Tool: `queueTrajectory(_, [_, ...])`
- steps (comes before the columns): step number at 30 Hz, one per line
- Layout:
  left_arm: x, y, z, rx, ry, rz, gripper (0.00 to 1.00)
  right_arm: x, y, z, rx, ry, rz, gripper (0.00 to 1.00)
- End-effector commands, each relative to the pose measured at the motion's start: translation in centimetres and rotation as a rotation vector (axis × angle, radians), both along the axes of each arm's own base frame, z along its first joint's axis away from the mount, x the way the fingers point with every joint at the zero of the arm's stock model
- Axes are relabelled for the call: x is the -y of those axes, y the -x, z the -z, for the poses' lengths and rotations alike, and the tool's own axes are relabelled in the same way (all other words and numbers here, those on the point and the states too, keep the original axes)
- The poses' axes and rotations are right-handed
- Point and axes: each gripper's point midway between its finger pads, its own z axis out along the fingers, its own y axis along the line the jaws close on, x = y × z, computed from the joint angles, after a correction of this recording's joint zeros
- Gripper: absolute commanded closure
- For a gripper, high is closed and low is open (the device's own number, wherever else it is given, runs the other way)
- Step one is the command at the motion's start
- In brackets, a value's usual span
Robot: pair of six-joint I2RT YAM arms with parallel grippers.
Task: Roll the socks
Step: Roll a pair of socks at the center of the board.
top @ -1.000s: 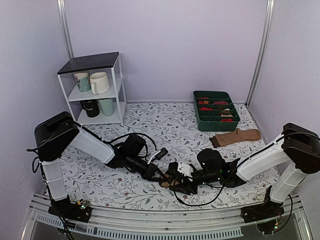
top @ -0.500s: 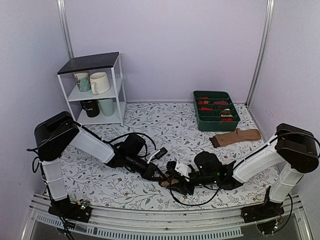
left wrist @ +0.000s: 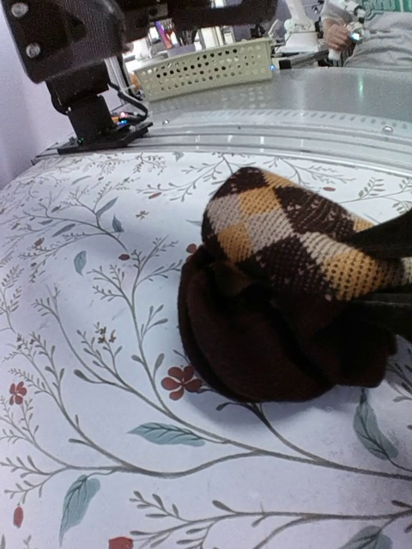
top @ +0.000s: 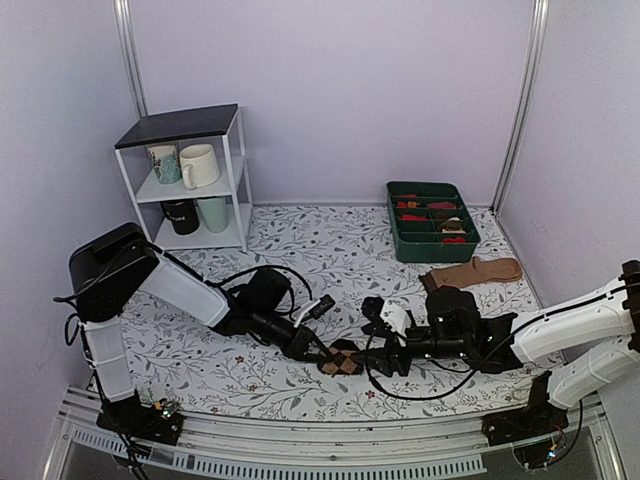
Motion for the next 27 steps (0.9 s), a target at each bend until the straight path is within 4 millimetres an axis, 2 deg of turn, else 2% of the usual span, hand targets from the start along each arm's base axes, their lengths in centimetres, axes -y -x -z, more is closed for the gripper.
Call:
queueTrajectory(1, [-6.8, 1.5, 8.5, -0.112, -0.362, -0.110, 1.00, 0.5, 1.2, 2.1, -0.054, 0.055, -0.073, 0.39])
queueTrajectory(4, [-6.7, 1.5, 8.6, -0.112, -0.361, -0.108, 1.00, -0.1, 1.8, 3.7, -0.075, 0.082, -0.124, 0.39])
queueTrajectory(8, [-6.6, 1.3, 8.5, -0.110, -0.357, -0.108, 1.00, -0.9, 1.3, 5.8, -0.083, 0.121, -0.129, 0.39])
queueTrajectory(15, [-6.7, 1.4, 8.5, -0.110, -0.360, -0.107, 1.00, -2.0, 1.0, 6.0, -0.085, 0.094, -0.141, 0.40])
queueTrajectory(19, [-6.7, 1.5, 8.7, -0.115, -0.360, -0.106, 1.00, -1.8, 0.6, 5.2, -0.057, 0.074, -0.115, 0.40])
queueTrajectory(23, [-6.6, 1.5, 8.7, -0.117, -0.359, -0.104, 1.00, -1.8, 0.7, 3.2, -0.003, 0.029, -0.115, 0.40])
queueTrajectory(27, [-6.6, 1.5, 8.8, -0.118, -0.358, -0.104, 1.00, -1.7, -0.1, 1.1, 0.058, -0.006, -0.068, 0.41])
